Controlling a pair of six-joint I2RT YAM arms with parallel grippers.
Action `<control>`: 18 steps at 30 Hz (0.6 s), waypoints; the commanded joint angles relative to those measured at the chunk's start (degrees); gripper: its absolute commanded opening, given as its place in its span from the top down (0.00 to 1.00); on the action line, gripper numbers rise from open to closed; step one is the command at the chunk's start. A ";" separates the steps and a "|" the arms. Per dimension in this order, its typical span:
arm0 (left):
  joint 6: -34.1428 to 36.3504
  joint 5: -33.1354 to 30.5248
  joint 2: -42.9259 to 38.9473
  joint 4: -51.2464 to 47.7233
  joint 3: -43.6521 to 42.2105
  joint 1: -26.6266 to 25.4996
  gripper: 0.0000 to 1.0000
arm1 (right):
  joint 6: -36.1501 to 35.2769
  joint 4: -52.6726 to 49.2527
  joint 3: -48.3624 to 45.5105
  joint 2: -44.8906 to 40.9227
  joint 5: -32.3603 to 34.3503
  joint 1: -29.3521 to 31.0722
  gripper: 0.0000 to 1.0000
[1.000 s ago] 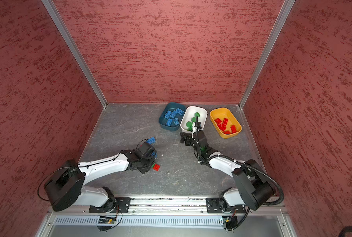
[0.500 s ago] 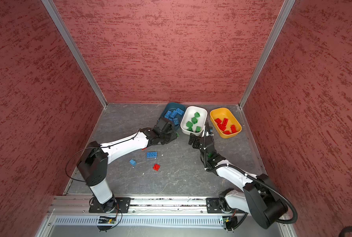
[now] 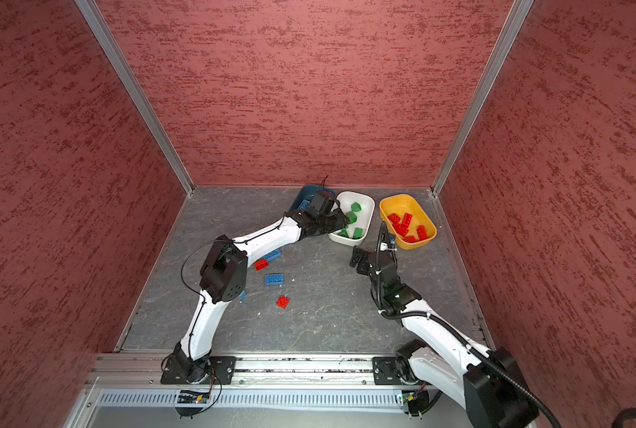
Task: Sort the legos into containers by color
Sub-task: 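Carry the green brick into the white bin and release it with the left gripper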
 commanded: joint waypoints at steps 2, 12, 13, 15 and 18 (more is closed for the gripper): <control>3.08 2.18 6.45 -4.38 7.99 0.69 0.71 | -1.24 -4.32 0.37 -1.63 2.13 -0.52 0.01; 4.22 9.71 14.34 -13.05 23.72 1.61 0.32 | -8.56 -3.01 1.25 -3.36 -5.33 -0.44 0.01; 4.71 10.23 13.75 -13.27 23.68 1.61 0.28 | -8.93 -3.30 1.64 -2.73 -5.84 -0.44 0.01; 5.74 10.51 11.98 -13.87 23.01 1.52 0.22 | -9.53 -3.51 2.29 -1.07 -6.91 -0.44 0.01; 7.09 9.98 7.25 -13.29 19.29 1.63 0.16 | -10.36 -2.87 3.21 1.21 -10.14 -0.38 0.01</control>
